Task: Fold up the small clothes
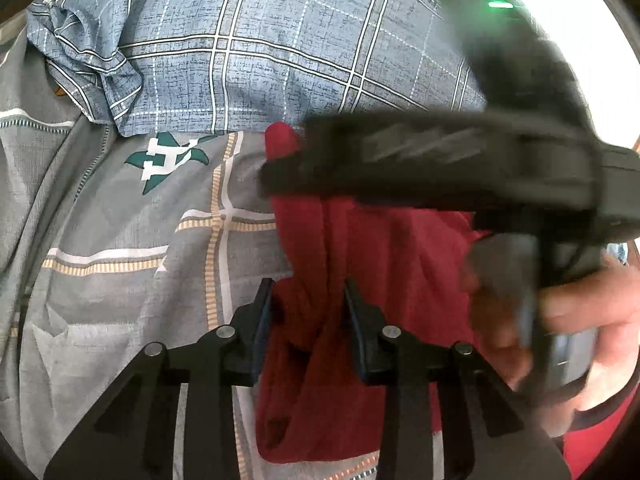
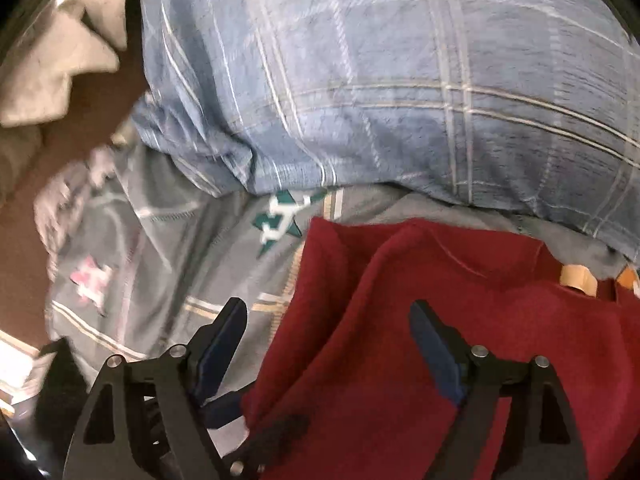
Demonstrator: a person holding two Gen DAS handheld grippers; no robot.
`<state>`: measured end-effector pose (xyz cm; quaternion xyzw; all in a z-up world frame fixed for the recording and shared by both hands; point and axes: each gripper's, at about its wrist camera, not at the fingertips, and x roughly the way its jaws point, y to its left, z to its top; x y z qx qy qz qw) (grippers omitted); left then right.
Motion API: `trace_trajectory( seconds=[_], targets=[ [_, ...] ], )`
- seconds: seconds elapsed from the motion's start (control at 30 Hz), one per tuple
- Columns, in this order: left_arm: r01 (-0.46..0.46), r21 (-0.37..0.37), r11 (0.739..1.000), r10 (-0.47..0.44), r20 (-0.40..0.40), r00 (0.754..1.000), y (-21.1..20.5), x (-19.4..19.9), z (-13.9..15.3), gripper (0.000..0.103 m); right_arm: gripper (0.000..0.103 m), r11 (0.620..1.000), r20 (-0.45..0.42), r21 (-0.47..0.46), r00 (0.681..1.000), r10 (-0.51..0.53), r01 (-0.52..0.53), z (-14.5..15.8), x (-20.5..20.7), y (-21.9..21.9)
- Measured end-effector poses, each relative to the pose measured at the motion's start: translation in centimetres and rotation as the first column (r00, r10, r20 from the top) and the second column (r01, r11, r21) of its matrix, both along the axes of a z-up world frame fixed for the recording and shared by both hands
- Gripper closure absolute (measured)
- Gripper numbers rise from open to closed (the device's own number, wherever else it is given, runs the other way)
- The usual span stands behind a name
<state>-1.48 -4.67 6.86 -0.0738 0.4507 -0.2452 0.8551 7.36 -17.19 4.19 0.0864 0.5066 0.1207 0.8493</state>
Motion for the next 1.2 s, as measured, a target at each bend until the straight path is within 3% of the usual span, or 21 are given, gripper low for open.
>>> trace_trajectory(
  seconds=[0.17, 0.23, 0.27, 0.33, 0.37, 0.47, 0.67, 0.7, 0.77, 0.87, 1.1, 1.2],
  targets=[
    [-0.003, 0.015, 1.0, 0.003, -0.007, 1.0, -0.1, 0.2, -0.4, 0.073, 0.023, 0.994, -0.05, -0.105, 0.999, 0.011, -0.016, -2.7, 1.7, 1.6],
    [-0.006, 0.01, 1.0, 0.006, -0.015, 1.0, 0.1, 0.3, -0.4, 0.073, 0.041, 0.981, -0.016, -0.192, 1.0, 0.005, -0.009, -2.8, 1.3, 1.9],
    [-0.007, 0.012, 1.0, 0.008, -0.017, 1.0, 0.1, 0.3, -0.4, 0.073, 0.054, 0.978, -0.007, -0.207, 1.0, 0.001, -0.003, -2.7, 1.2, 1.8],
    [-0.003, 0.04, 0.999, 0.003, 0.006, 1.0, -0.3, -0.1, -0.4, 0.069, 0.071, 0.984, 0.01, -0.179, 1.0, 0.01, -0.008, -2.2, 0.9, 1.1],
    [-0.005, 0.056, 0.998, 0.004, 0.018, 1.0, -0.5, -0.2, -0.4, 0.062, 0.079, 0.987, 0.009, -0.162, 1.0, 0.016, -0.014, -2.0, 0.8, 0.9],
    [-0.038, 0.09, 0.995, 0.036, 0.018, 0.999, -0.6, -0.3, -0.7, 0.039, 0.082, 0.993, 0.017, -0.121, 1.0, 0.014, -0.012, -1.4, 0.4, 0.1],
    [-0.075, 0.056, 0.996, 0.077, -0.03, 0.997, 0.1, 0.6, -1.7, 0.037, 0.081, 0.999, 0.014, -0.053, 1.0, -0.009, 0.009, -1.5, 0.1, -0.6],
    [-0.073, 0.06, 0.996, 0.075, -0.031, 0.997, 0.0, 0.6, -1.8, 0.04, 0.081, 0.999, 0.012, -0.053, 1.0, -0.009, 0.009, -1.6, 0.1, -0.5],
    [-0.036, 0.027, 0.999, 0.038, -0.061, 0.997, -0.4, 0.6, -2.0, 0.072, 0.081, 0.998, 0.013, -0.062, 1.0, -0.003, 0.003, -1.8, 0.2, -0.3],
    [-0.034, 0.017, 0.999, 0.035, -0.048, 0.998, -0.4, 0.3, -1.3, 0.076, 0.084, 0.999, 0.021, -0.036, 1.0, -0.01, 0.011, -1.2, -0.2, -0.5],
    [-0.002, -0.041, 0.999, 0.003, 0.028, 1.0, -1.2, -2.1, 2.3, 0.077, 0.087, 0.999, 0.105, 0.054, 0.994, -0.003, -0.003, 3.3, -3.1, -3.0],
    [0.002, 0.002, 1.0, -0.002, 0.048, 0.999, -2.5, -3.1, 3.0, 0.078, 0.087, 0.998, 0.126, 0.058, 0.992, -0.012, 0.005, 4.5, -4.4, -3.9]
  ],
)
